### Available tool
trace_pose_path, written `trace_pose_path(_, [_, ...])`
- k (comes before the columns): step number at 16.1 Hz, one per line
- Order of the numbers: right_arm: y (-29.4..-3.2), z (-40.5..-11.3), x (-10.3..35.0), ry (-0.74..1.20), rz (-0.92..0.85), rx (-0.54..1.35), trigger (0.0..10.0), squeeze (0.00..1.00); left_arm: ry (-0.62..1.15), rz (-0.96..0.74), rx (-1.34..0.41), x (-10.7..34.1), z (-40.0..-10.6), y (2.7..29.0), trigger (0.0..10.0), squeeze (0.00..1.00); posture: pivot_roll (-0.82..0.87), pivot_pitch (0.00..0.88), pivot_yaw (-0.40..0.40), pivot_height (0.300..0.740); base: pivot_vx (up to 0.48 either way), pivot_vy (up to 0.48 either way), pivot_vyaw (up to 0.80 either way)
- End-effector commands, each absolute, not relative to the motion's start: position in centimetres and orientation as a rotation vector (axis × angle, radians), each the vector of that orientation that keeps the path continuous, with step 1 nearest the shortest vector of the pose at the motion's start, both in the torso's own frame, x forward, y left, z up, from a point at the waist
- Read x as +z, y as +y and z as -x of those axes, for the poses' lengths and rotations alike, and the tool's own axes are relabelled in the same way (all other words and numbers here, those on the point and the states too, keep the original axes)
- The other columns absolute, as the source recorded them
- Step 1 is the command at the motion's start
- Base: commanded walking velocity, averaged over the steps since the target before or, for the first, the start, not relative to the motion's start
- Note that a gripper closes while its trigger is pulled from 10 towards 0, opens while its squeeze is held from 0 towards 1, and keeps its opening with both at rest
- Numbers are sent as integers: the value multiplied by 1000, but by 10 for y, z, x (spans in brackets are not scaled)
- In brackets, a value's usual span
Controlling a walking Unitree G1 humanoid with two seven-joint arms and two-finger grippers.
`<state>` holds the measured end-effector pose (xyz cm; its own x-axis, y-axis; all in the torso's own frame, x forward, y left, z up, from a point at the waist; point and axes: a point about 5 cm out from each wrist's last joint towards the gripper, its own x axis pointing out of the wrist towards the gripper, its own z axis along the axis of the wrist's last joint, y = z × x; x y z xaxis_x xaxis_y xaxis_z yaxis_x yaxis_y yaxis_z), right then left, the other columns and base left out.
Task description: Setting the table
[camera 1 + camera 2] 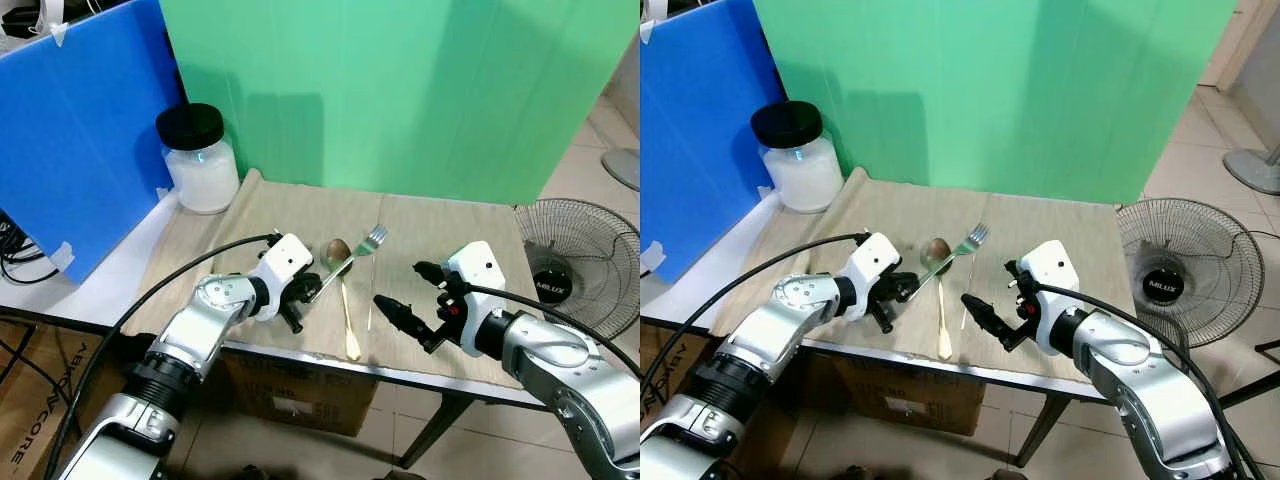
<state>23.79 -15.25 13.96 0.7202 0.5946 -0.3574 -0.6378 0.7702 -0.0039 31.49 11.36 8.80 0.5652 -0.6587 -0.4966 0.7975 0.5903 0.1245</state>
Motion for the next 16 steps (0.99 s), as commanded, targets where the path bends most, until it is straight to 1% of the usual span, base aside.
trace_pose_path(1, [-153,-238,143,331,151,684,10000,0,482,-386,-846,80,-314,123,0,0,-119,14,38,740,0,0,0])
trace_pose_path(4, [-153,-239,143,328,153,687,10000,0,436,-353,-816,85,-316,123,0,0,-120,13,36,740,0,0,0])
trace_pose_path(5, [-153,-239,143,326,153,687,10000,0,375,-335,-826,93,-318,120,0,0,-120,13,35,740,0,0,0])
trace_pose_path(6, [-153,-240,144,324,153,687,10000,0,313,-327,-818,102,-321,116,824,0,-121,13,34,740,0,0,0])
trace_pose_path(7, [-153,-240,144,322,153,687,10000,0,279,-286,-798,109,-325,112,10000,51,-120,13,34,740,0,0,0])
trace_pose_path(8, [-153,-240,144,322,155,686,10000,0,262,-259,-820,115,-327,108,10000,1000,-123,14,34,740,0,0,0])
trace_pose_path(9, [-153,-240,144,322,155,686,10000,0,242,-259,-839,120,-328,103,10000,1000,-124,16,35,740,0,0,0])
trace_pose_path(11, [-153,-239,144,323,157,688,10000,0,228,-262,-823,123,-334,100,10000,1000,-125,17,37,740,0,0,0])
trace_pose_path(13, [-152,-238,145,322,155,697,10000,0,241,-315,-773,119,-345,102,10000,1000,-135,19,40,740,0,0,0])
trace_pose_path(16, [-150,-231,145,333,154,744,10000,0,276,-330,-765,117,-355,104,10000,1000,-150,29,55,740,0,0,0])
